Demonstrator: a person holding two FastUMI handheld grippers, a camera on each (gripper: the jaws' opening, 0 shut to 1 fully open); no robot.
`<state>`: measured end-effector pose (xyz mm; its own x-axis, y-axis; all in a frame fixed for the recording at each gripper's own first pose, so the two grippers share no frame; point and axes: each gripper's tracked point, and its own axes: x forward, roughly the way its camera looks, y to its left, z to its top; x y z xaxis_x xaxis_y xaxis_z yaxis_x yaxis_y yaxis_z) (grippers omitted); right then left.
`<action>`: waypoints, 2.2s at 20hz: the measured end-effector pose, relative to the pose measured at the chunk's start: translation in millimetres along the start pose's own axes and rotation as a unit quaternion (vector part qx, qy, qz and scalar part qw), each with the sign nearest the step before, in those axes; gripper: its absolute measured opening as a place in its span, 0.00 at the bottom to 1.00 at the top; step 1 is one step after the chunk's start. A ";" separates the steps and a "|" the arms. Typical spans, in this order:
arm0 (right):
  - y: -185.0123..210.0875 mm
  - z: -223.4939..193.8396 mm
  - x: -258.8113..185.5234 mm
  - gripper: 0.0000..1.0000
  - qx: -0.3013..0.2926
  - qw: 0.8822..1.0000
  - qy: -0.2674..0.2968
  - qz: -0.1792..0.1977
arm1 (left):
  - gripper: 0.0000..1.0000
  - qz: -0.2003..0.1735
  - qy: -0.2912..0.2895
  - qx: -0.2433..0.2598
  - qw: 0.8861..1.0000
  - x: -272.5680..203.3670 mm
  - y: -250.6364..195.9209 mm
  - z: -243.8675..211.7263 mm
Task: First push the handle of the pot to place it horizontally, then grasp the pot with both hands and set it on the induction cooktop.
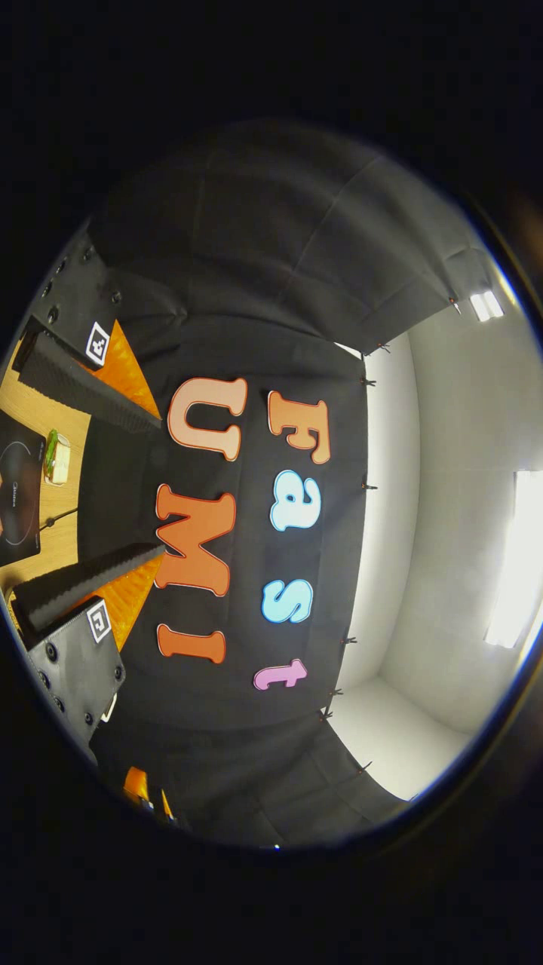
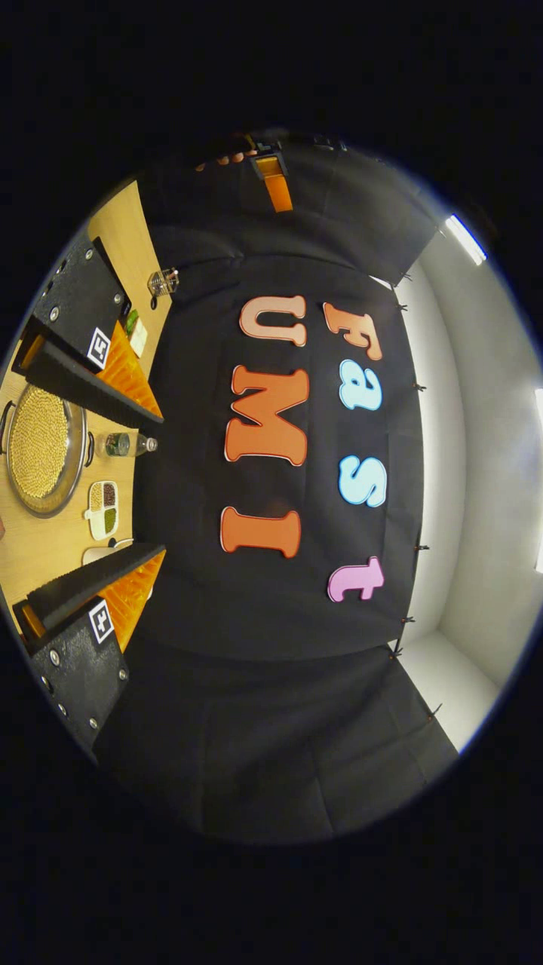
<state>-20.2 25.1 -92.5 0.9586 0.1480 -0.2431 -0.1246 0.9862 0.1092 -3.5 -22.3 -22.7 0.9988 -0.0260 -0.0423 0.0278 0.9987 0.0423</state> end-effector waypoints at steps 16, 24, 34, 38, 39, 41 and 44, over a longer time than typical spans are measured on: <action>102.5 -178.4 6.4 0.75 0.043 0.955 0.265 0.130 | 0.97 0.036 0.006 0.022 0.999 -6.4 32.4 -10.5; 139.3 -240.0 -10.1 0.59 0.083 0.906 0.385 0.155 | 0.97 0.047 0.012 0.017 0.999 -11.5 47.9 -17.1; 177.3 -299.9 -47.0 0.22 0.106 0.831 0.509 0.197 | 0.97 0.061 0.035 0.017 0.997 -5.0 65.8 -37.3; 176.2 -319.8 -46.6 0.08 0.105 0.819 0.530 0.193 | 0.96 0.053 0.052 0.016 0.997 -6.4 64.1 -44.5; 174.7 -322.8 -43.6 0.04 0.101 0.820 0.530 0.191 | 0.96 0.055 0.052 0.017 0.997 -6.2 65.6 -43.8; 171.0 -331.5 -39.9 0.00 0.091 0.823 0.530 0.181 | 0.97 0.061 0.051 0.023 0.997 -6.7 66.8 -43.8; 173.9 -341.7 -45.4 0.00 0.099 0.812 0.546 0.183 | 0.97 0.065 0.050 0.024 0.996 -6.5 66.9 -43.5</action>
<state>-172.8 215.3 -391.9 0.0554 0.5132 -0.8565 -0.2025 0.8458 0.4936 -9.9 46.6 -63.0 0.9851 0.1101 -0.1323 -0.0969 0.9900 0.1023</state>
